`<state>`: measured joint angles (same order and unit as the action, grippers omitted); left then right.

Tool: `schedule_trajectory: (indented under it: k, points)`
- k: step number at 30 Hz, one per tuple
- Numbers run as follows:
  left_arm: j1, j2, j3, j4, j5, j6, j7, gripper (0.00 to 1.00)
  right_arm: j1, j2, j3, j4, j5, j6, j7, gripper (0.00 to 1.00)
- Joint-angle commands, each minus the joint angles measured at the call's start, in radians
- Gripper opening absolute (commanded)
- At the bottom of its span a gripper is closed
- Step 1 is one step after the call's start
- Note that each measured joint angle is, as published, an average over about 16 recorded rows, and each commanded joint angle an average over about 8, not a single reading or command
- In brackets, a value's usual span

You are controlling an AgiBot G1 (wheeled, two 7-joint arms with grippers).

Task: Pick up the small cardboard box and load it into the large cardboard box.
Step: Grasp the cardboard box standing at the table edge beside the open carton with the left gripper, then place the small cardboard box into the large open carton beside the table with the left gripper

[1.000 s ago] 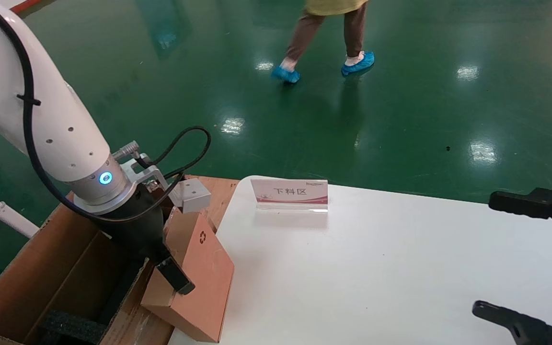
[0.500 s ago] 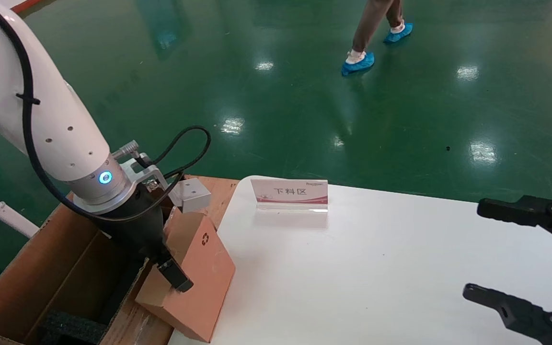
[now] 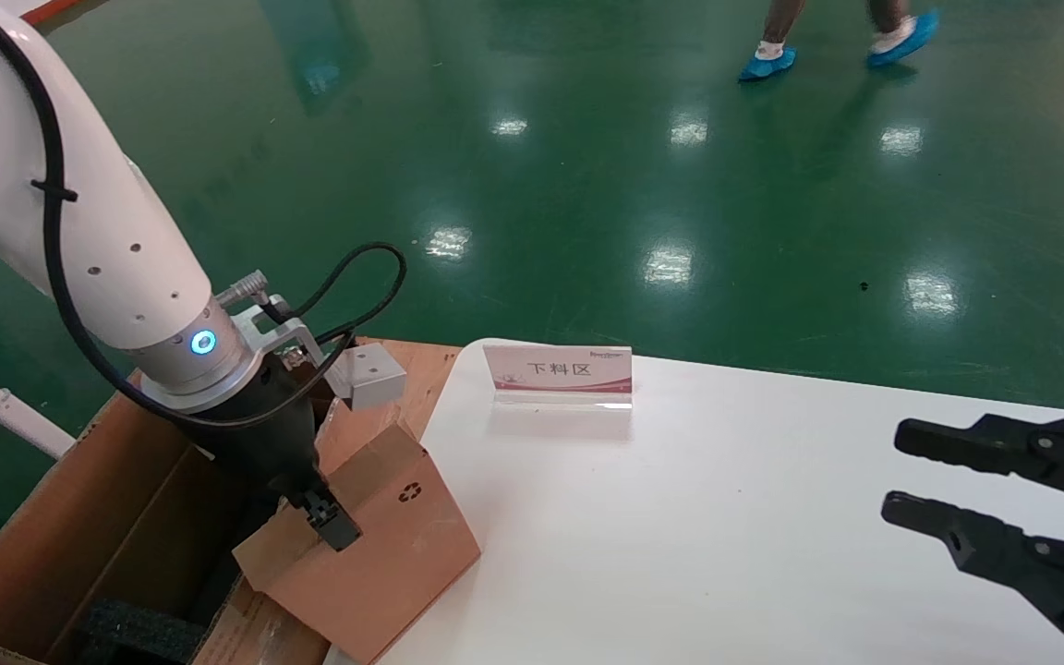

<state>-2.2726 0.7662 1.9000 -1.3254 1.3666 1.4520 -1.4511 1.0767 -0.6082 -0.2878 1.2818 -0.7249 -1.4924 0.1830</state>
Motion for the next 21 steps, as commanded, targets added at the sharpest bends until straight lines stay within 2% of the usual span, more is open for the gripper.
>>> schedule_trajectory:
  k: [1, 7, 16, 21]
  points:
    - [0.002, 0.001, -0.001, 0.002, -0.002, -0.003, 0.002, 0.00, 0.000, 0.000, 0.000, 0.000, 0.000, 0.000, 0.000, 0.00]
    - [-0.075, -0.003, -0.038, 0.030, -0.008, 0.008, 0.027, 0.00, 0.000, 0.000, 0.000, -0.001, 0.000, 0.000, 0.000, 0.00]
    - [-0.288, -0.001, -0.110, 0.178, -0.001, 0.084, 0.095, 0.00, 0.001, 0.000, -0.001, -0.001, 0.001, 0.000, -0.001, 0.00]
    - [-0.382, 0.021, -0.094, 0.266, 0.019, 0.128, 0.150, 0.00, 0.001, 0.000, -0.001, -0.001, 0.001, 0.000, -0.001, 0.00]
